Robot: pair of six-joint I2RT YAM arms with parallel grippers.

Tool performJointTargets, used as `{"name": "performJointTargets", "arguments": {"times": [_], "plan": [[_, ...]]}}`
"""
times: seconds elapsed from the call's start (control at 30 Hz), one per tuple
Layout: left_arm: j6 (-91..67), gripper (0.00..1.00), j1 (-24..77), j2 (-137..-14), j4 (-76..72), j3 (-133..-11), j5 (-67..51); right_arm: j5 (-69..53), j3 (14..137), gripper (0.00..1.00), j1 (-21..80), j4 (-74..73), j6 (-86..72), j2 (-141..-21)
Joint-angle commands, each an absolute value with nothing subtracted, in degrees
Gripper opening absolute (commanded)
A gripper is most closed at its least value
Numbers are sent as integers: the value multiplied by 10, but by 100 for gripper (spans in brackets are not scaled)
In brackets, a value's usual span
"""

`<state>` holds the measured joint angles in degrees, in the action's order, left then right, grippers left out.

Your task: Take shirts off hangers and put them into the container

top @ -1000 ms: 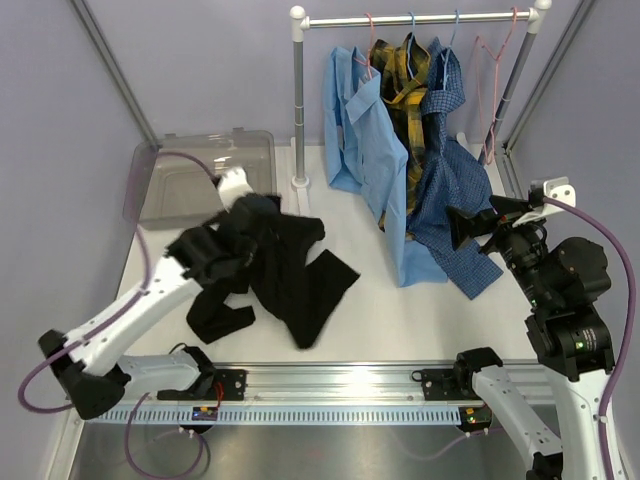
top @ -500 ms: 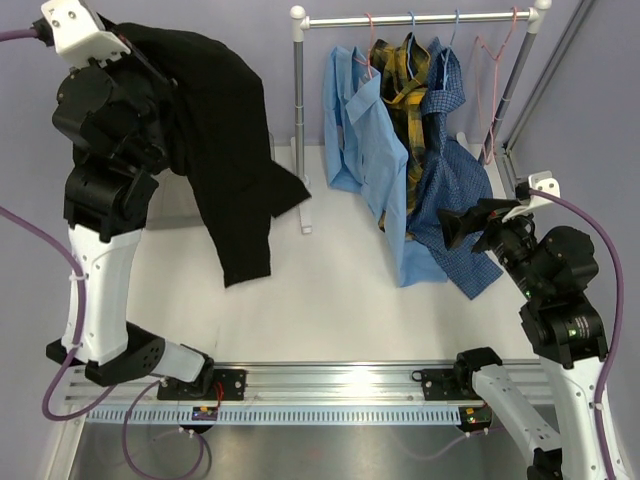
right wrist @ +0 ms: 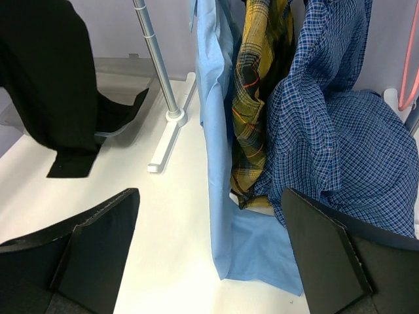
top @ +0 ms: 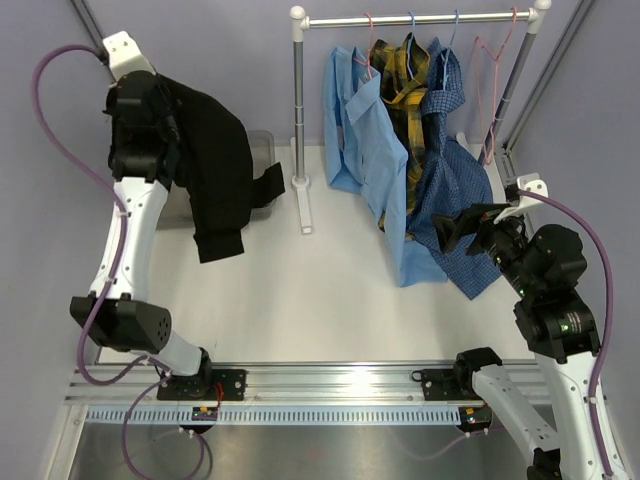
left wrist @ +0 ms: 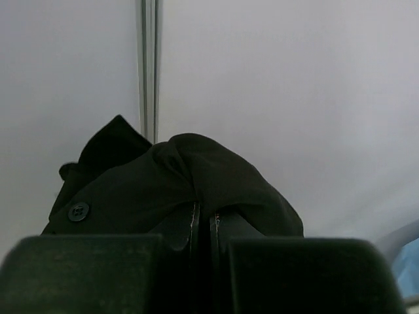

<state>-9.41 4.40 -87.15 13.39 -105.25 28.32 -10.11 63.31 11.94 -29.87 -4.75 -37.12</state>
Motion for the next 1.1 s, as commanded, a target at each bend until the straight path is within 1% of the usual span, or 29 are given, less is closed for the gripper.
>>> {"name": "performJointTargets", "arguments": {"times": [0.0, 0.13, 0.2, 0.3, 0.33, 0.4, 0.43, 0.47, 0.57, 0.6, 0.67, 0.7, 0.77, 0.8, 0.87, 0.9, 0.97, 1.0, 1.03, 1.07], "plan": [[-131, 0, 23, -900, 87, -1000, 251, -107, 629, 100, 126, -296, -41, -373], [-171, 0, 5, -967, 105, -923, 222, -109, 629, 100, 127, -303, -40, -377], [-186, 0, 1, -990, 106, -906, 194, -111, 633, 99, 126, -311, -40, -379], [-185, 8, 1, -1047, 113, -901, 166, -113, 634, 99, 127, -324, -40, -383], [-184, 20, 0, -1062, 133, -905, 159, -113, 634, 100, 126, -327, -40, -384], [-183, 35, 1, -1092, 165, -929, 134, -116, 637, 100, 126, -337, -40, -388], [-184, 53, 0, -1092, 171, -932, 126, -117, 639, 99, 126, -345, -40, -390], [-187, 64, 1, -1071, 176, -929, 119, -119, 641, 99, 126, -349, -38, -391], [-217, 86, 1, -1007, 176, -899, 121, -125, 642, 99, 126, -353, -34, -389], [-219, 89, 1, -958, 176, -892, 122, -127, 640, 100, 126, -353, -35, -388], [-219, 99, 1, -911, 177, -875, 120, -129, 635, 99, 126, -351, -36, -387], [-219, 99, 1, -864, 176, -852, 115, -132, 633, 99, 126, -350, -36, -386], [-240, 99, 1, -818, 176, -817, 104, -136, 629, 100, 126, -348, -38, -385], [-253, 99, 1, -773, 176, -768, 100, -141, 628, 100, 126, -347, -39, -384], [-299, 99, 1, -726, 174, -705, 104, -145, 624, 100, 126, -344, -40, -379], [-310, 99, 1, -681, 159, -634, 108, -148, 622, 100, 126, -342, -40, -378], [-332, 99, 0, -640, 142, -562, 119, -151, 619, 99, 126, -341, -41, -371], [-334, 99, 1, -622, 119, -529, 117, -156, 617, 99, 126, -340, -41, -369], [-333, 99, 0, -600, 107, -470, 111, -157, 614, 100, 126, -338, -43, -366], [-337, 99, 1, -592, 99, -444, 100, -160, 610, 99, 126, -338, -46, -360]]}}
